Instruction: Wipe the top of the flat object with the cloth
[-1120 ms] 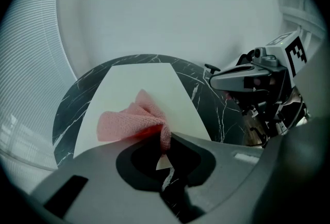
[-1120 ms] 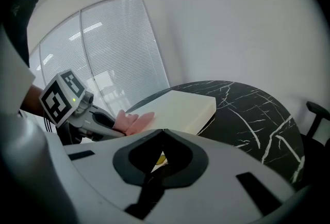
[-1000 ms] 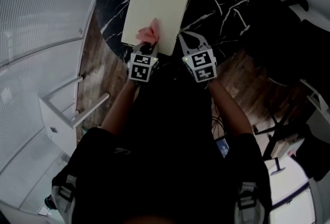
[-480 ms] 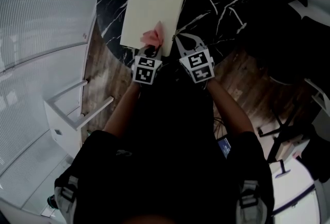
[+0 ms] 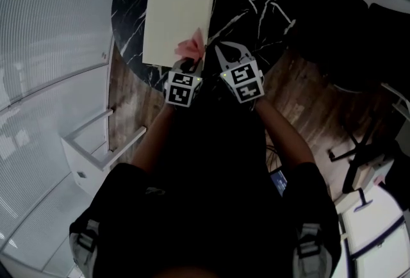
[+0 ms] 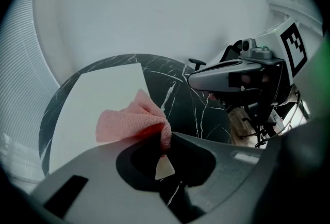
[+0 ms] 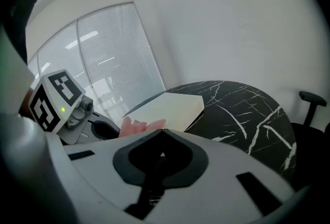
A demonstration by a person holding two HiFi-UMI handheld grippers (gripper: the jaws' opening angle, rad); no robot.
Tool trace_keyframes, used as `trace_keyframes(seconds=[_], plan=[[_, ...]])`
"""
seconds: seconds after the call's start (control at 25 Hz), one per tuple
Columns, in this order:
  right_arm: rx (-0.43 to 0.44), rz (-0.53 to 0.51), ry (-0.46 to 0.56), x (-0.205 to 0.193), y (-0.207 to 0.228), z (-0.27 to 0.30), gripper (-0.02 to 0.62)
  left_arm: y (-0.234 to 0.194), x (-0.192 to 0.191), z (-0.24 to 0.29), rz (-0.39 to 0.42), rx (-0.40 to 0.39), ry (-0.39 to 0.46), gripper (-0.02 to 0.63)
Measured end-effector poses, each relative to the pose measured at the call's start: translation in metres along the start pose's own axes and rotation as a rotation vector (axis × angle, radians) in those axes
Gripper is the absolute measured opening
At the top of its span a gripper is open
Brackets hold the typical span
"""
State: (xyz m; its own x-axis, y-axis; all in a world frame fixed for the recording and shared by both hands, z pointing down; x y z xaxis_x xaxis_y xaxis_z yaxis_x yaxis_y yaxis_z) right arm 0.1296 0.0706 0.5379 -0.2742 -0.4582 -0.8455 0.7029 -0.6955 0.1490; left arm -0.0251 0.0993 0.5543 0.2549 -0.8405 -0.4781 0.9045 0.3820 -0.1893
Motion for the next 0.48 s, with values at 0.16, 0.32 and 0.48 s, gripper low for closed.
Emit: trace_keyframes(seconds=[0.16,0.32,0.48], plan=[[-0.023,0.020,-0.003,-0.005,0.005,-0.005,-0.005,0.005,0.002,0.004,0.016,-0.015,-0.008,0.020],[-0.035,0.026,0.001,-0.004,0.007,-0.005,-0.005,0.002,0.005,0.003,0.020,-0.028,-0.006,0.020],[-0.038,0.015,0.008,0.005,0.005,-0.003,-0.005,-0.007,0.014,-0.008,-0.007,-0.031,0.024,0.020]])
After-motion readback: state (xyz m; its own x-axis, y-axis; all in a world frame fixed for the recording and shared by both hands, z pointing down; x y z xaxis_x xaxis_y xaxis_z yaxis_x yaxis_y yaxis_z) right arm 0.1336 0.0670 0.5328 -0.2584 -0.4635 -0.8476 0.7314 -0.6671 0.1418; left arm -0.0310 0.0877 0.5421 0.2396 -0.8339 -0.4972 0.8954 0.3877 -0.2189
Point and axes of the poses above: the fingertips, and each gripper's own axes: z forward along the fingers, y to its right, x out of its top, the point moved 9 cm from there along -z, backward along the fingers, and after that the axes turned 11 degrees about -z, right-handed, at the moved point
